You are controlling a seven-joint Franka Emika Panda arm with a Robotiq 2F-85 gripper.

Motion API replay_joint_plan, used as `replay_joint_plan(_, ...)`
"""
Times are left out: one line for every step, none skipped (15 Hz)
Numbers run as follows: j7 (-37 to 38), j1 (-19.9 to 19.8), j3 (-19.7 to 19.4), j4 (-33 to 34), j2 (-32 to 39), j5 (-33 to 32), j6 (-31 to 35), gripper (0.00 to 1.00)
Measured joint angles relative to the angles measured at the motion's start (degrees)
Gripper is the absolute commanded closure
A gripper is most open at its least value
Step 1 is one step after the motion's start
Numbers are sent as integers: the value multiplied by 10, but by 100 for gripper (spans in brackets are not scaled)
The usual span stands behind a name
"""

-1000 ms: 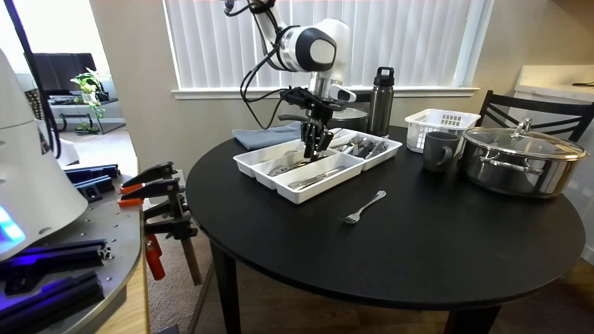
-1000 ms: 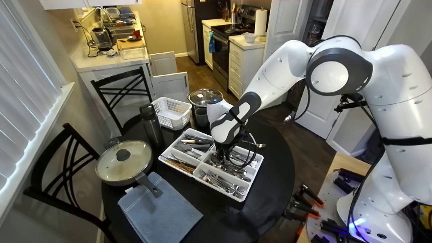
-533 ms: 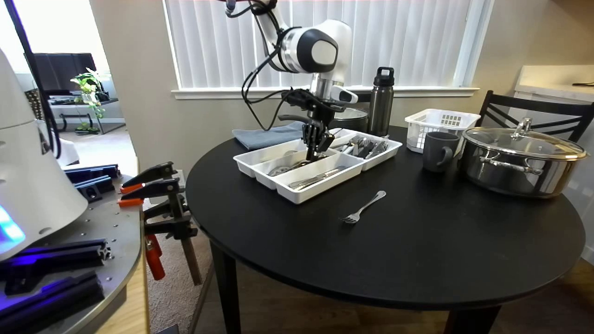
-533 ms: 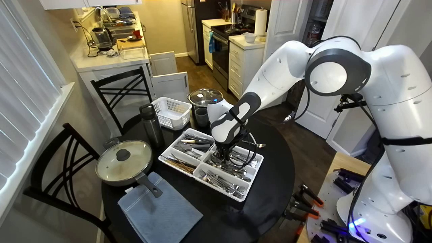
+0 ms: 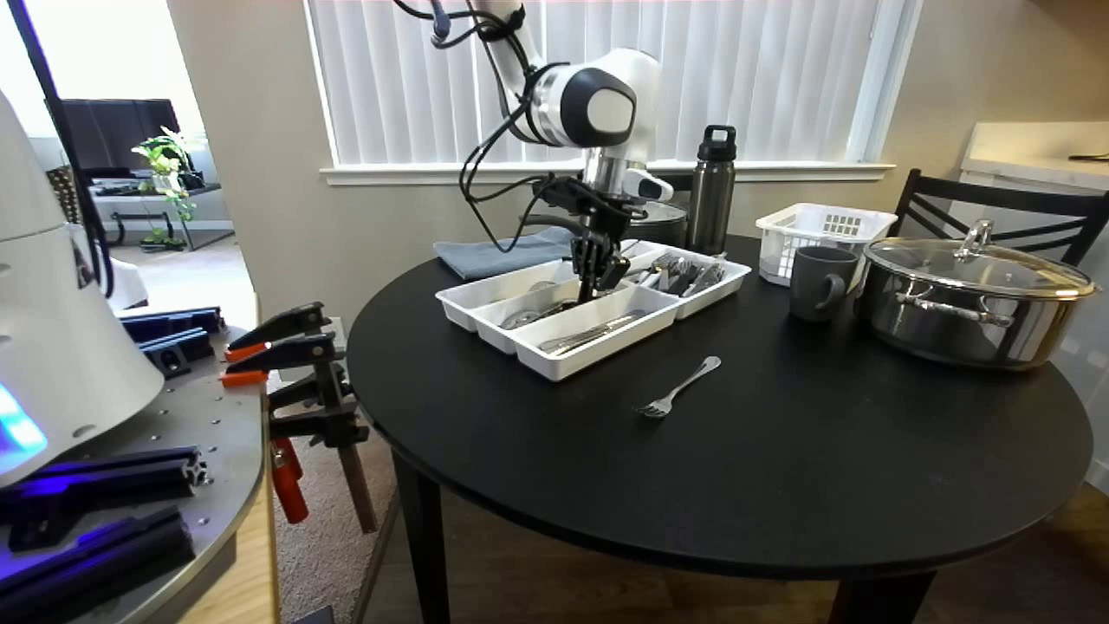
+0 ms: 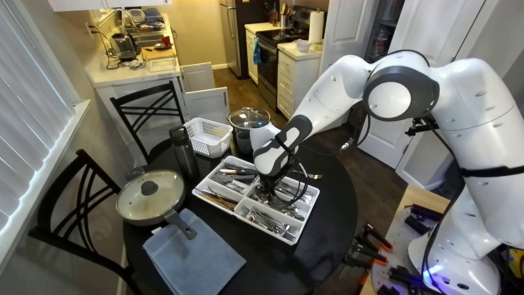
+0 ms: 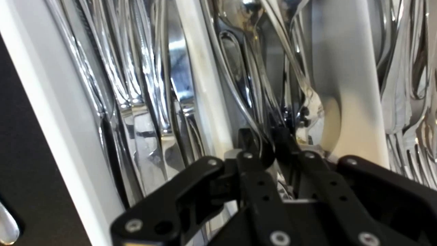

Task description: Remove one fork, spoon and knife from the rack

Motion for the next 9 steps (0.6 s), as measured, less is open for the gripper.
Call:
replay_joint_plan(0, 0, 1, 5, 4, 3, 2, 100)
replay_joint_plan(0, 0, 3, 10, 7, 6, 4, 98)
replay_joint_plan(0, 0, 3, 15, 10, 7, 5, 99)
replay_joint_plan(0, 0, 4, 17, 12, 7, 5, 98)
replay_joint_plan(0, 0, 4, 18, 12, 7, 7, 98)
replay_joint_plan(0, 1, 4, 19, 11, 7, 9, 98)
replay_joint_plan(0, 1, 4, 19, 10, 7, 11, 98)
replay_joint_plan(0, 1, 3, 19, 9, 7, 14, 98)
replay_joint_plan(0, 1, 3, 19, 6, 7, 16, 98)
